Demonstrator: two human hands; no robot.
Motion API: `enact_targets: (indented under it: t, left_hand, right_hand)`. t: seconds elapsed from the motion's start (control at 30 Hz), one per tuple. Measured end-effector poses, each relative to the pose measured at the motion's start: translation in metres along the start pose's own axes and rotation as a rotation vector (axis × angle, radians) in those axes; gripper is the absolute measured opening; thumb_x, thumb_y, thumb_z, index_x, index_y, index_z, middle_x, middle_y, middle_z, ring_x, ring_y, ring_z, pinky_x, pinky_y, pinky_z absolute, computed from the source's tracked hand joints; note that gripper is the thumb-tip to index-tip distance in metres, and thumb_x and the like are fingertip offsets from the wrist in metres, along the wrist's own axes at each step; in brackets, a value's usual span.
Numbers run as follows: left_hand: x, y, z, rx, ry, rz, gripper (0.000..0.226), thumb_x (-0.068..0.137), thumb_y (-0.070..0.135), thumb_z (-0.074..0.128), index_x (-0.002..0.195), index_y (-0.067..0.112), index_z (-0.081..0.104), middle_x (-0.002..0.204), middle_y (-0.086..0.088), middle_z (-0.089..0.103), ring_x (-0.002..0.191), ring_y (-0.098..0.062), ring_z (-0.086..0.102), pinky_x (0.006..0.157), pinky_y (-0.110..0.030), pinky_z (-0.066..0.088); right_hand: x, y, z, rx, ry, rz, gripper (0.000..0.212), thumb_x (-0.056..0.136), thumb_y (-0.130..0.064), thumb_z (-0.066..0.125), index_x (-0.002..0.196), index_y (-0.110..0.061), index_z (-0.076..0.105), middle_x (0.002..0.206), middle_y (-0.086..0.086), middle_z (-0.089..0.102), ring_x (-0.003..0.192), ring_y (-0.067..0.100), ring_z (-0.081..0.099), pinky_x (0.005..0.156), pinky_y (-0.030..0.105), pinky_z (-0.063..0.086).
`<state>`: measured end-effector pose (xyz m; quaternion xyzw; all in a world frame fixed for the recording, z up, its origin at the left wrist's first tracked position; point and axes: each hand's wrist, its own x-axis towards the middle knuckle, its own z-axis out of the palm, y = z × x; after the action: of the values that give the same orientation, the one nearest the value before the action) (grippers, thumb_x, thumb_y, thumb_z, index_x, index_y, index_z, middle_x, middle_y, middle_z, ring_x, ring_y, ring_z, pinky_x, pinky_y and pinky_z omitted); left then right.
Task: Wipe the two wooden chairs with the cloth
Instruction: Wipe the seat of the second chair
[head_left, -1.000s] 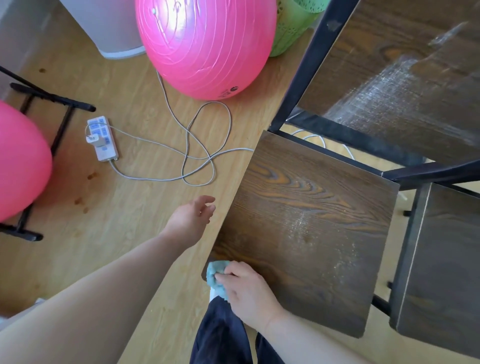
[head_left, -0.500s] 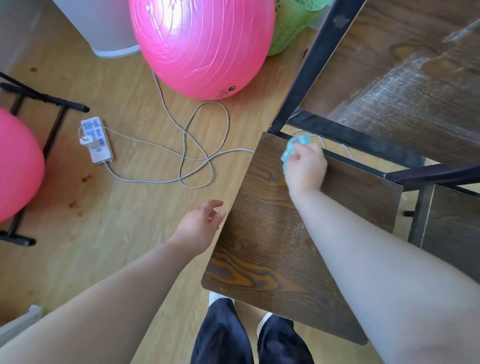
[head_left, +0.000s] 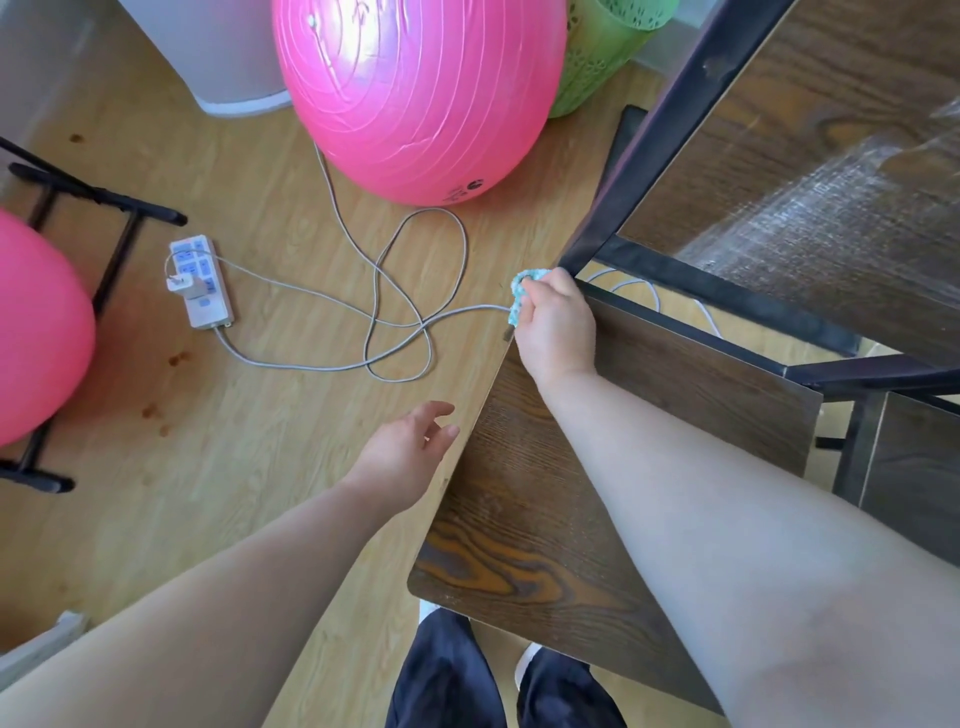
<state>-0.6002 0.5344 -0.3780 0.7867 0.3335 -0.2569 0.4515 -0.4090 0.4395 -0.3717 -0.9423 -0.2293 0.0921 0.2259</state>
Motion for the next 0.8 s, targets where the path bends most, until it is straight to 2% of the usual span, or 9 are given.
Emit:
enact_targets:
  t: [0.2,0.3,0.47,0.53,0.67,0.8]
  left_hand:
    - [0.001,0.002,-0.005,0.039,0.015,0.005,0.035,0.103,0.044,0.041,0.134,0.031,0.051,0.103,0.008,0.066,0.096,-0.016,0.065,0.084,-0.034,0.051]
    - [0.003,0.002,-0.01,0.078,0.045,0.005,0.038,0.103,0.044,0.041,0.136,0.028,0.051,0.103,0.005,0.067,0.097,-0.02,0.065,0.086,-0.035,0.05]
    - [0.01,0.015,-0.016,0.137,0.093,0.021,0.039,0.103,0.041,0.043,0.137,0.024,0.052,0.103,0.001,0.068,0.102,-0.026,0.064,0.078,-0.03,0.041]
    - [0.013,0.025,-0.016,0.175,0.117,0.064,0.04,0.103,0.04,0.044,0.138,0.021,0.051,0.115,-0.003,0.066,0.11,-0.028,0.062,0.083,-0.031,0.042]
    - [0.019,0.047,-0.014,0.321,0.17,0.241,0.049,0.104,0.04,0.043,0.147,0.018,0.042,0.144,-0.007,0.047,0.131,-0.029,0.046,0.108,-0.042,0.038]
    - [0.024,0.076,-0.009,0.458,0.173,0.377,0.055,0.104,0.041,0.041,0.155,0.024,0.029,0.16,0.002,0.029,0.142,-0.026,0.03,0.116,-0.041,0.03]
  right_hand:
    - [-0.008,0.016,-0.003,0.045,-0.08,-0.133,0.023,0.094,-0.005,0.056,0.111,0.0,0.071,0.11,0.012,0.063,0.097,0.031,0.061,0.084,0.04,0.054]
    - [-0.039,0.017,-0.002,0.089,-0.176,-0.178,0.023,0.093,-0.007,0.058,0.112,-0.004,0.072,0.109,0.008,0.062,0.096,0.027,0.06,0.085,0.035,0.051]
    - [-0.112,0.011,0.001,0.231,-0.283,-0.252,0.026,0.088,-0.007,0.057,0.108,-0.009,0.073,0.1,0.006,0.063,0.091,0.029,0.058,0.081,0.034,0.05]
    - [-0.145,0.005,0.003,0.26,-0.357,-0.26,0.026,0.087,-0.008,0.058,0.107,-0.013,0.073,0.1,0.007,0.063,0.092,0.029,0.057,0.083,0.034,0.05]
    - [-0.211,0.0,0.013,0.225,-0.551,-0.351,0.022,0.082,-0.004,0.061,0.101,-0.013,0.067,0.102,0.005,0.059,0.094,0.028,0.056,0.085,0.04,0.053]
    - [-0.27,0.005,0.019,0.328,-0.673,-0.373,0.027,0.087,-0.009,0.05,0.109,-0.011,0.067,0.101,0.005,0.056,0.094,0.027,0.052,0.086,0.039,0.051]
